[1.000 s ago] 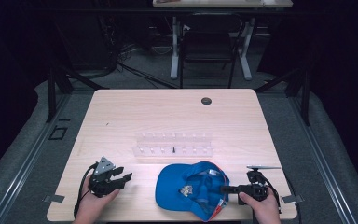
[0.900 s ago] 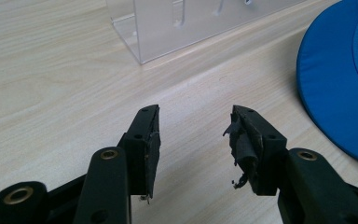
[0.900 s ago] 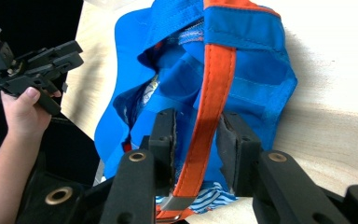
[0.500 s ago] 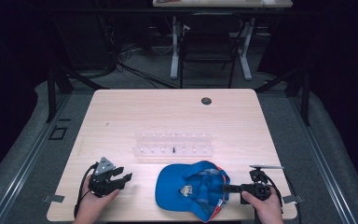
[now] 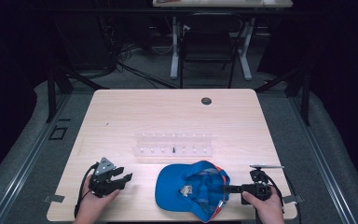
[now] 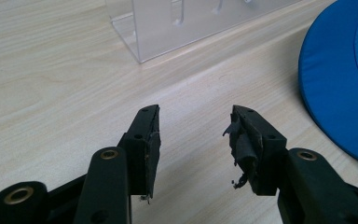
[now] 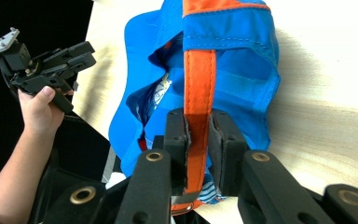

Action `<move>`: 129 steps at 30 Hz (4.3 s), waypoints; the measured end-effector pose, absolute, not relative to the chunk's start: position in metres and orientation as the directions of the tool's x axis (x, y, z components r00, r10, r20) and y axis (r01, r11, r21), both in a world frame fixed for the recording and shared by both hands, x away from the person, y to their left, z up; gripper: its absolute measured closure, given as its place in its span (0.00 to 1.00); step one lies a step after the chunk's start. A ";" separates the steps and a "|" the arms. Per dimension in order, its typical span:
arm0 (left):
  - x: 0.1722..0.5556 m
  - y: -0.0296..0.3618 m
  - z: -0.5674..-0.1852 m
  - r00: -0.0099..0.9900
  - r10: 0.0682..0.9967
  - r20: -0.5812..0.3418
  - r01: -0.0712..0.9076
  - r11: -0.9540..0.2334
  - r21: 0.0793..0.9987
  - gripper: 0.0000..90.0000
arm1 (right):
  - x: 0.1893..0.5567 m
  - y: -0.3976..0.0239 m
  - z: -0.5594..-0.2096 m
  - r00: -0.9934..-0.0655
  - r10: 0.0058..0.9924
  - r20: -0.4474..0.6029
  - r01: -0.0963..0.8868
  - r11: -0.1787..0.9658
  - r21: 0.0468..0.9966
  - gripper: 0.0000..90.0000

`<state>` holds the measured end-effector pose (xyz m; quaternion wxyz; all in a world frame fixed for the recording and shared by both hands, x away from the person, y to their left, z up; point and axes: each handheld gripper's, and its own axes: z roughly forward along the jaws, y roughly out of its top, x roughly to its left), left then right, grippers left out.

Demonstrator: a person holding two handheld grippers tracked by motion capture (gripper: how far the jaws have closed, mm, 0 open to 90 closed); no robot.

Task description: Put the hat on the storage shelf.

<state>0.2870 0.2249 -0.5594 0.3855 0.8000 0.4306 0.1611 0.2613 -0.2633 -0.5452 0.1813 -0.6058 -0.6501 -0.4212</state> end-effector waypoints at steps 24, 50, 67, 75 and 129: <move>0.286 0.223 -0.560 0.580 0.812 -0.070 0.564 -0.338 0.753 0.59 | 0.284 -0.240 -0.476 -0.253 0.795 0.551 0.946 0.083 0.314 0.88; 0.286 0.222 -0.560 0.586 0.808 -0.065 0.564 -0.349 0.749 0.59 | 0.314 -0.195 -0.402 -0.243 0.844 0.479 0.967 0.172 0.187 0.88; 0.286 0.222 -0.560 0.585 0.808 -0.065 0.563 -0.347 0.750 0.59 | 0.327 -0.169 -0.376 -0.240 0.718 0.654 0.971 0.168 0.172 0.88; 0.286 0.222 -0.560 0.584 0.809 -0.067 0.564 -0.345 0.750 0.59 | 0.333 -0.162 -0.373 -0.241 0.598 0.764 0.970 0.159 0.182 0.88; 0.285 0.214 -0.562 0.607 0.791 -0.077 0.553 -0.351 0.756 0.54 | 0.369 -0.169 -0.329 -0.228 0.380 0.897 0.962 -0.053 0.267 0.88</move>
